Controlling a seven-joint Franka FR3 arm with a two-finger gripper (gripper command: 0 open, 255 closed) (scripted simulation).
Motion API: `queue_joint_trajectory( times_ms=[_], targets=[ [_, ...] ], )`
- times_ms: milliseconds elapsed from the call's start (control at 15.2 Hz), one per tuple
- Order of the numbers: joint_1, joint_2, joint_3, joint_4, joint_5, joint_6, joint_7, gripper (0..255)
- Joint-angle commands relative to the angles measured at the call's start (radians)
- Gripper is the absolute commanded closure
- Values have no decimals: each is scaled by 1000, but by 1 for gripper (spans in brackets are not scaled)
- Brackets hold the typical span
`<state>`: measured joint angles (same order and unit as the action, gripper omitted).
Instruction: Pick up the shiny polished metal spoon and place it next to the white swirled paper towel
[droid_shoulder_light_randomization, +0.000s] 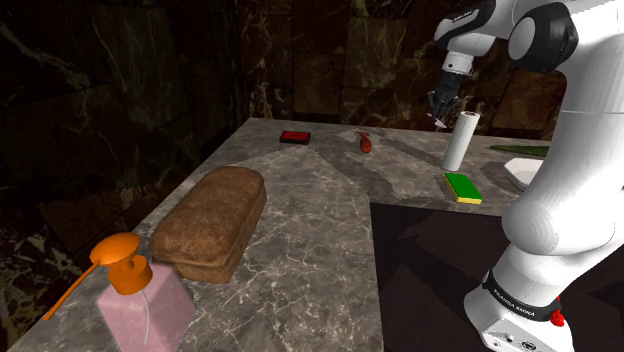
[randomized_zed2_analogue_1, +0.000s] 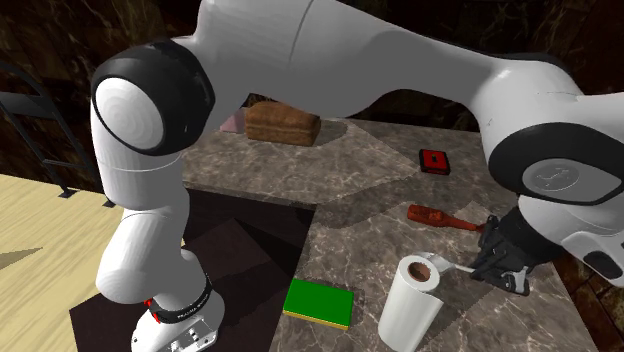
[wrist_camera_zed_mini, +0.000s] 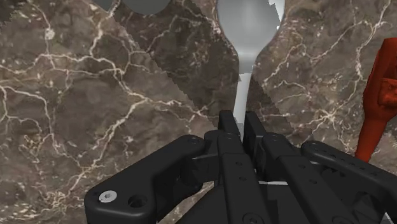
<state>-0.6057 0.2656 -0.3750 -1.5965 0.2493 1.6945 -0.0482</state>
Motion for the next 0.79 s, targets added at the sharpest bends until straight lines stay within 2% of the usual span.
queue_joint_trajectory(
  times_ms=[0,726],
  targets=[
    [2,1,1,-26,1,27,-4,255],
    [4,33,7,-131,21,159,-32,255]
  ],
)
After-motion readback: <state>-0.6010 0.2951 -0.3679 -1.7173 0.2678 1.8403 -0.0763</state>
